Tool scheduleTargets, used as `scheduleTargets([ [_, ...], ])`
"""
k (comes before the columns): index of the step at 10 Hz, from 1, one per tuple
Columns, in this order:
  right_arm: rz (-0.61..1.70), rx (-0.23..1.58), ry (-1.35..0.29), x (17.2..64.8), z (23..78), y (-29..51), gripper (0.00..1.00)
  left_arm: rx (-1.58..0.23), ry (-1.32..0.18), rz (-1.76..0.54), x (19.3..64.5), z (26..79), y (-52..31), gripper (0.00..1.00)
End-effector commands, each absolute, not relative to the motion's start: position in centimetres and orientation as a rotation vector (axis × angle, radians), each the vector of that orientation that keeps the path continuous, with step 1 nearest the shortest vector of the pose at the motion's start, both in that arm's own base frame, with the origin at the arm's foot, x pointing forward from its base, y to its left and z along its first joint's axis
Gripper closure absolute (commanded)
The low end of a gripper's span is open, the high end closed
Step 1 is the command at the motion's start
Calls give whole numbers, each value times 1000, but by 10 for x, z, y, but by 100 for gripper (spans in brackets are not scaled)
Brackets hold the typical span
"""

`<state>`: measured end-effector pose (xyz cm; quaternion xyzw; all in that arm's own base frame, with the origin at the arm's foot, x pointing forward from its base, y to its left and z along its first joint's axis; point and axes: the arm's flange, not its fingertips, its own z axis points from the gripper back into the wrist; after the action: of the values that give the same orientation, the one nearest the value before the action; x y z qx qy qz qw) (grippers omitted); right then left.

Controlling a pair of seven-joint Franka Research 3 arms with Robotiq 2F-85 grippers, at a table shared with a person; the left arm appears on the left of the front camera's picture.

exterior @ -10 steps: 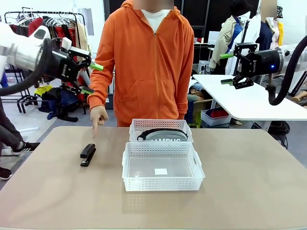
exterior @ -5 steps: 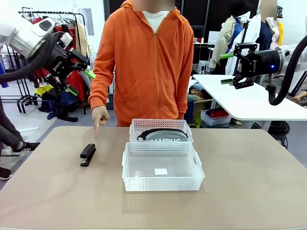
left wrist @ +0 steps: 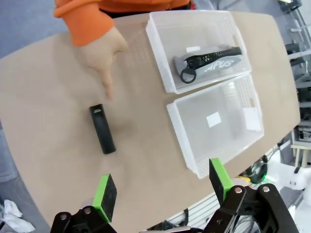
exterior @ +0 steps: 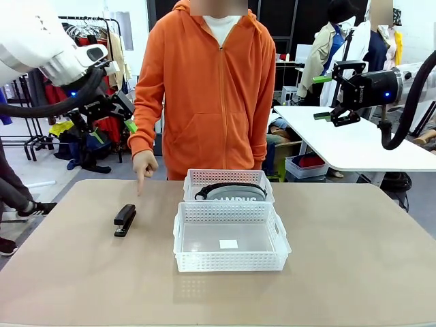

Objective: Distribute items into two baskets.
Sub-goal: Pick up the Stapler that the person points to.

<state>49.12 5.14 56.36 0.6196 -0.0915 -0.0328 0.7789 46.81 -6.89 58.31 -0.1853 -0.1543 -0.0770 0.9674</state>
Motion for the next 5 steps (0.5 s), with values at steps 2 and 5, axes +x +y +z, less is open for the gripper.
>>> scheduleTargets([
  [2, -78, 1337, -201, 492, 568, 51, 0, -392, -304, -152, 467, 583, -67, 0],
  [5, -78, 1337, -201, 492, 568, 51, 0, -392, -304, -152, 467, 583, -67, 0],
])
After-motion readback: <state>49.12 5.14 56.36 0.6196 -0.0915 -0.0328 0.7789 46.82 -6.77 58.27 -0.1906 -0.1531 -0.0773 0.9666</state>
